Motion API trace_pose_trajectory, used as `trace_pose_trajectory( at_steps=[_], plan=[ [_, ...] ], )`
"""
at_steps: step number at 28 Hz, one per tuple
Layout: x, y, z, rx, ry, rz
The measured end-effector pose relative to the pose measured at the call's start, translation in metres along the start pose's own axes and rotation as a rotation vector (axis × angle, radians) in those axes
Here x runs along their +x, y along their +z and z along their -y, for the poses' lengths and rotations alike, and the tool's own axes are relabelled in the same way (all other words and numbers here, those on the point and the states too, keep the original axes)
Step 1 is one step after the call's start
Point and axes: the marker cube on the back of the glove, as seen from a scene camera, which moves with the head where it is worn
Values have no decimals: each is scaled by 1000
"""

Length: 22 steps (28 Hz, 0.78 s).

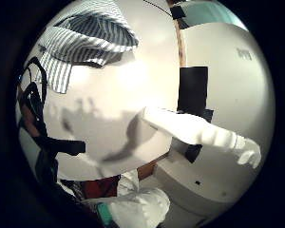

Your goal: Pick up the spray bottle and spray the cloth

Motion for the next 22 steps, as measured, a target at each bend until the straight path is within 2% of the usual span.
trace_pose_trajectory(
  at_steps=[22],
  plan=[
    [-2, -2, -6, -2, -28, 21]
  ],
)
